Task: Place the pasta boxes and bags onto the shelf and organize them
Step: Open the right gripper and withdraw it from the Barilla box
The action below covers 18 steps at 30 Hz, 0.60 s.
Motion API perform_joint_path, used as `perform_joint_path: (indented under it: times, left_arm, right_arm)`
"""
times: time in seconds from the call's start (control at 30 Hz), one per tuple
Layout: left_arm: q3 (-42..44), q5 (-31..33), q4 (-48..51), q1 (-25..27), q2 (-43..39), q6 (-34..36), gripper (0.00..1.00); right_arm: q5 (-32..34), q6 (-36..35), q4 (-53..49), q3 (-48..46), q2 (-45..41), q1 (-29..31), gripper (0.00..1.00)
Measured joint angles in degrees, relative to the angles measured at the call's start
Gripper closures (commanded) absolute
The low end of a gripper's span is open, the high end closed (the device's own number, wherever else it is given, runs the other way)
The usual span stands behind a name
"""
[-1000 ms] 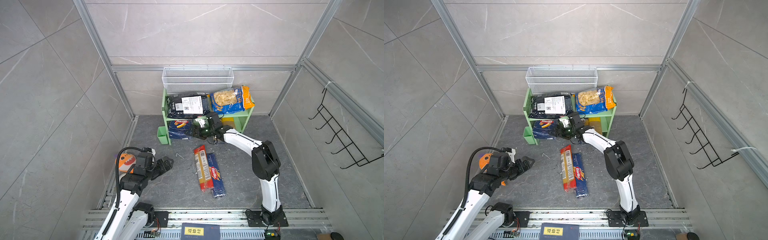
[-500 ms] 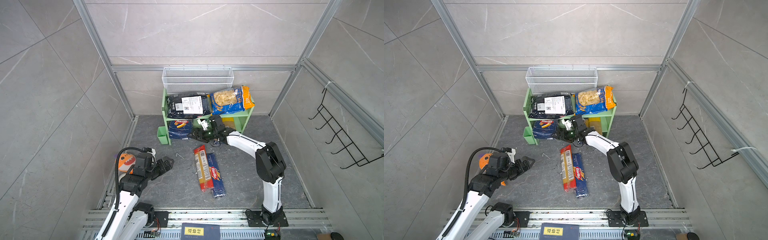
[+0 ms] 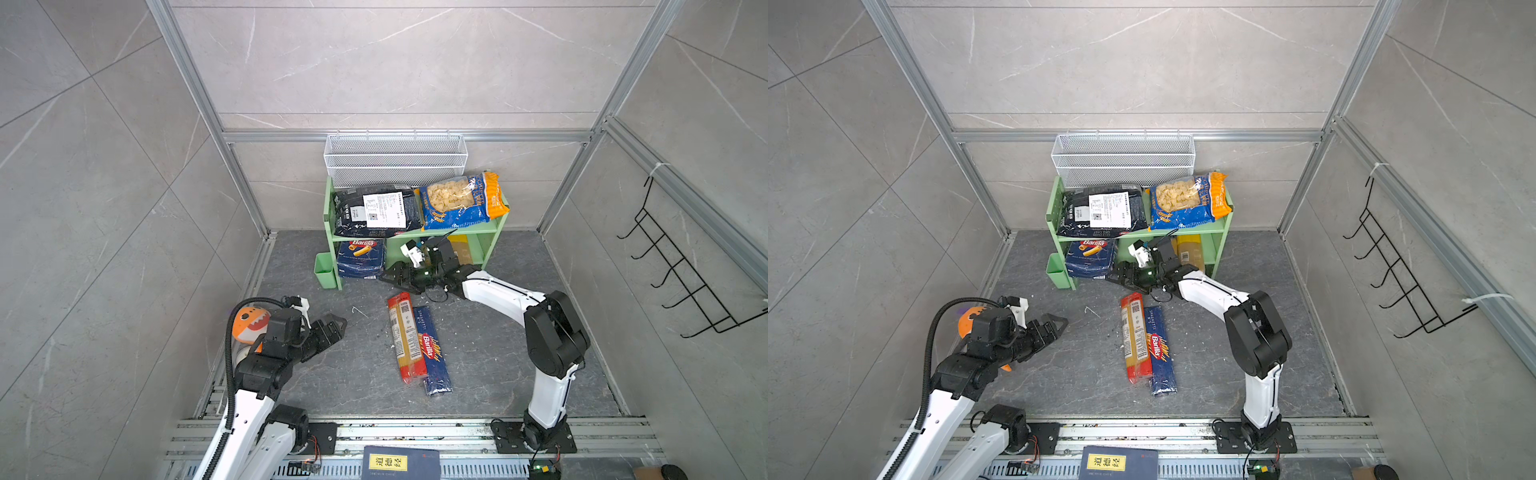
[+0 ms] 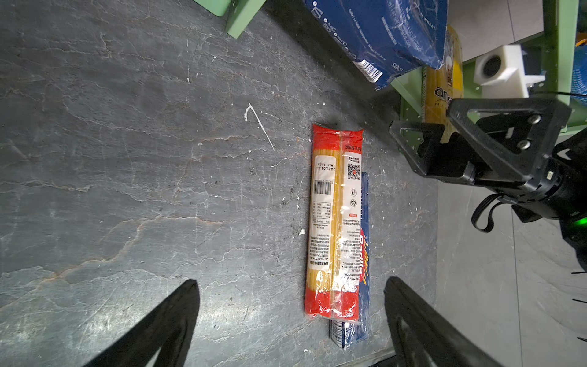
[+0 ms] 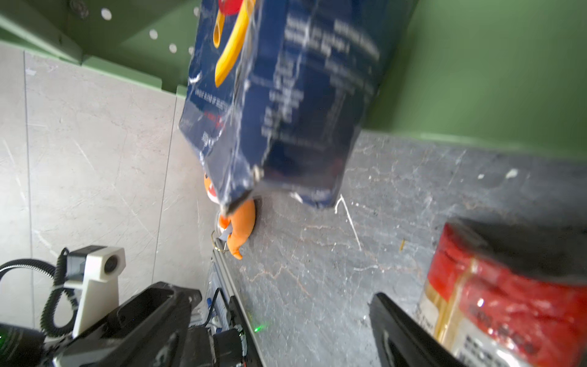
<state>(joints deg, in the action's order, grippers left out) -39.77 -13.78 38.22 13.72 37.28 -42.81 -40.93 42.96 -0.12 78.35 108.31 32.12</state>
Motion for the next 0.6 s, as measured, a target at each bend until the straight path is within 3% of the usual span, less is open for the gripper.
perform_joint_path:
  times: [0.3,0.6]
  left_arm:
    - [0.2,-0.2,0.4,0.0,-2.1,-0.7,0.07]
    - [2.5,-0.2,0.7,0.0,-4.7,-2.0,0.07]
  right_arm:
    - [-0.4,1.9,2.5,-9.2,-7.0,1.4,0.1]
    - [4.2,-0.7,-1.9,-15.0,-18.2,11.7,0.1]
